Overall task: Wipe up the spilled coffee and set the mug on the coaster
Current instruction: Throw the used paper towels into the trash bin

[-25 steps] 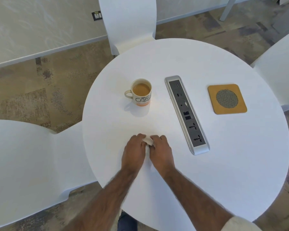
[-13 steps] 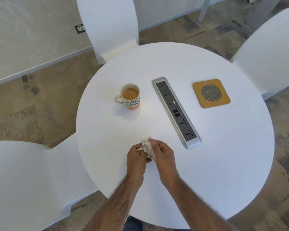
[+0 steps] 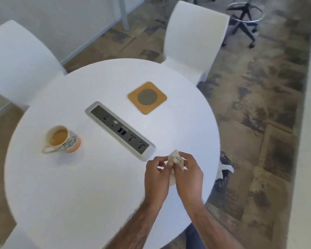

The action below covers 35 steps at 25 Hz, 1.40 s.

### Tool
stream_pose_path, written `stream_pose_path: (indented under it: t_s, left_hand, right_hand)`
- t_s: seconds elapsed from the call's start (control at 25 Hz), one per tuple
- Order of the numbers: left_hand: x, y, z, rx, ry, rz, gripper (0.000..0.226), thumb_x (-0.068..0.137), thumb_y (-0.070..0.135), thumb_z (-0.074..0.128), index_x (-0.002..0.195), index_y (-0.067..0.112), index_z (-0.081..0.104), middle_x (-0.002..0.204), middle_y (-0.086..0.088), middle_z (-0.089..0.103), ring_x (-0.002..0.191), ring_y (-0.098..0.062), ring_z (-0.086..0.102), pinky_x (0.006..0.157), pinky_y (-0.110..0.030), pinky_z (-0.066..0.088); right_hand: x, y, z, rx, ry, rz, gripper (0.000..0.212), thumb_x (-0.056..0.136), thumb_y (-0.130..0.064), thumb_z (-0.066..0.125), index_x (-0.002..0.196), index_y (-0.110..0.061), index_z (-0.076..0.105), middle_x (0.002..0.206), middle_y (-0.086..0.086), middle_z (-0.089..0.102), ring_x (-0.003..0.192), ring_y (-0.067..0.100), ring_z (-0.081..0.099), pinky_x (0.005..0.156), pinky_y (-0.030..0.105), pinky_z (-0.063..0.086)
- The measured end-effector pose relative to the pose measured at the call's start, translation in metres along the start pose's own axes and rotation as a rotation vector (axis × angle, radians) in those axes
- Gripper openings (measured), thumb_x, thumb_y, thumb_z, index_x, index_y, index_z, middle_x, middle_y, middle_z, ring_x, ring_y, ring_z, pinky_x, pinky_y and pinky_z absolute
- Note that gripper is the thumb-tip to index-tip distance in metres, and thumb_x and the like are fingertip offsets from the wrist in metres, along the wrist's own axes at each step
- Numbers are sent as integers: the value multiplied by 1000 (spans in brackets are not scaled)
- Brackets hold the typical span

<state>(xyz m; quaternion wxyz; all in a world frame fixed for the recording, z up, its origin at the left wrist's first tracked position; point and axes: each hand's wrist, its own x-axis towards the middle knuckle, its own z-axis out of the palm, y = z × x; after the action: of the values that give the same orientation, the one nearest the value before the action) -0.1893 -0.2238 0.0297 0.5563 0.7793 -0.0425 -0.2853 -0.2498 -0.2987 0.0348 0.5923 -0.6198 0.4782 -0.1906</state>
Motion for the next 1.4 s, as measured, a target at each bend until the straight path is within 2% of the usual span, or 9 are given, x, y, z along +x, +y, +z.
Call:
stream_pose_path:
  t_s: [0.16,0.32,0.52,0.64,0.8,0.88,1.12,1.32,1.4]
  left_hand:
    - [-15,16,90,-131,-186,-79,15,98,38,67,108,27,67,101,10,75,92,-9,74,68,-27,63]
    - [-17,19,187,-39,-178,-143,16,93,33,73,102,22,65,96,6,74,90,-7,72,78,-33,61]
    - [8,5,288,137,-281,-239,14,93,25,72,103,18,66,96,-1,75,88,-15,71,78,-36,59]
    - [23,-23,333,184,-381,-410,13,95,17,70,107,10,68,101,-11,75,95,-27,74,83,-49,62]
    - [56,-70,376,293,-434,-530,20,97,6,53,105,15,70,104,-7,76,95,-27,72,81,-44,62]
    - [72,-88,393,288,-467,-543,26,96,7,49,105,18,71,102,-4,76,96,-25,72,84,-44,62]
    - [112,-121,432,270,-513,-589,32,107,19,41,120,8,68,115,-8,71,100,-16,68,81,-28,55]
    - [131,-126,436,271,-541,-609,31,108,23,40,119,13,68,114,-7,72,94,-16,67,67,-24,52]
    - [137,-128,436,238,-563,-627,31,109,22,40,127,13,64,127,-7,68,108,-20,66,80,-28,56]
  right_hand:
    - [44,9,-86,37,102,84,35,94,-1,61,99,-31,77,86,-12,79,75,6,75,55,17,53]
    - [85,30,-165,73,148,165,40,94,6,58,95,-26,81,86,-7,81,66,8,76,49,20,57]
    - [133,82,-238,160,129,289,18,92,-18,69,102,-26,82,107,-3,80,104,15,75,85,38,60]
    - [164,130,-257,138,273,432,10,94,-12,72,93,-18,81,100,9,80,96,31,75,79,49,63]
    - [211,184,-252,-123,332,515,14,92,-9,74,105,-14,71,98,4,73,74,6,66,51,11,48]
    - [232,208,-245,-252,349,514,17,92,-8,73,109,-9,70,98,2,70,67,3,59,48,6,41]
    - [282,254,-235,-423,297,501,31,95,-5,63,126,-4,66,126,18,56,102,25,59,94,35,51]
    - [312,272,-232,-486,233,493,35,96,-5,62,132,-6,62,134,19,56,113,31,61,100,40,50]
    - [318,274,-231,-482,236,497,40,96,-3,59,136,-5,59,136,20,57,119,34,60,103,42,50]
